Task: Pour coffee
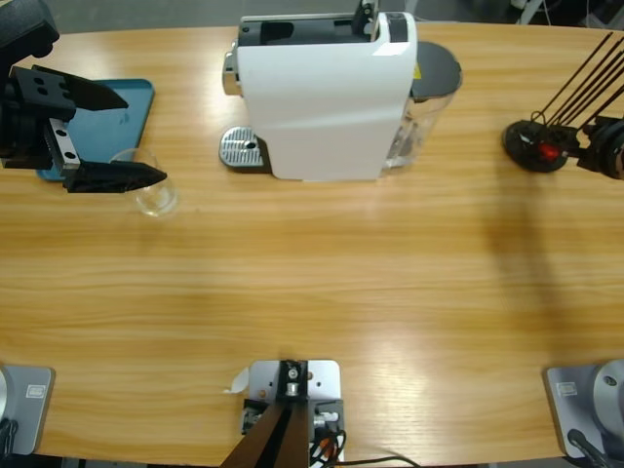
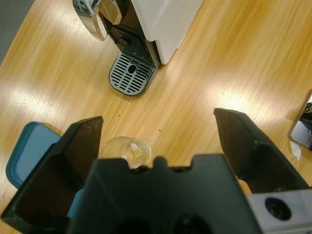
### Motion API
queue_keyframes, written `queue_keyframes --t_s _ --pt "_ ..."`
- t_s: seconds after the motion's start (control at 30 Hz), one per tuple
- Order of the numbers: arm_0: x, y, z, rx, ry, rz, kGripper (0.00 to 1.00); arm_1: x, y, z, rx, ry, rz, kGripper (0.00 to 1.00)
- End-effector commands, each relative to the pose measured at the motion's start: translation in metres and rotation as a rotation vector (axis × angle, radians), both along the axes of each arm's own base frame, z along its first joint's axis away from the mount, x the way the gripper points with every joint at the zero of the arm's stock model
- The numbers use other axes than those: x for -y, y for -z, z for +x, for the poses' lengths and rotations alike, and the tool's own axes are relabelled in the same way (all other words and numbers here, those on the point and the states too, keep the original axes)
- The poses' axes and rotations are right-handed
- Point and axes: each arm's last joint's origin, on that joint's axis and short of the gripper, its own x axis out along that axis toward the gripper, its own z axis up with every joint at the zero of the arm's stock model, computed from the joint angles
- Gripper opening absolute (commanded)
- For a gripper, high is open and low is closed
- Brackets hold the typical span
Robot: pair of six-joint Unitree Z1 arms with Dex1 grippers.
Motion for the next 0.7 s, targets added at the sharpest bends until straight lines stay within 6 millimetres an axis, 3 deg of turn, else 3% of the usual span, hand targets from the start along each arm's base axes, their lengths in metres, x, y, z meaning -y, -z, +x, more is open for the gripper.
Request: queue_keyframes --t_s 0.03,0.27,0.7 --pt "0.0063 0.0083 0.0064 -0.037 -0.010 0.027 1.000 0.0045 0.0144 -0.0047 -0.038 0.042 -0.023 0.632" --pt "0.0066 0.0088 0.0070 -0.044 -0.019 0.024 1.000 0.0054 0.0128 -0.0082 -0.028 0.041 -0.030 0.384" --pt "0.0057 0.0075 0.0058 -0.045 -0.024 0.017 1.000 0.0022 0.0191 -0.0028 -0.010 0.011 0.011 0.375"
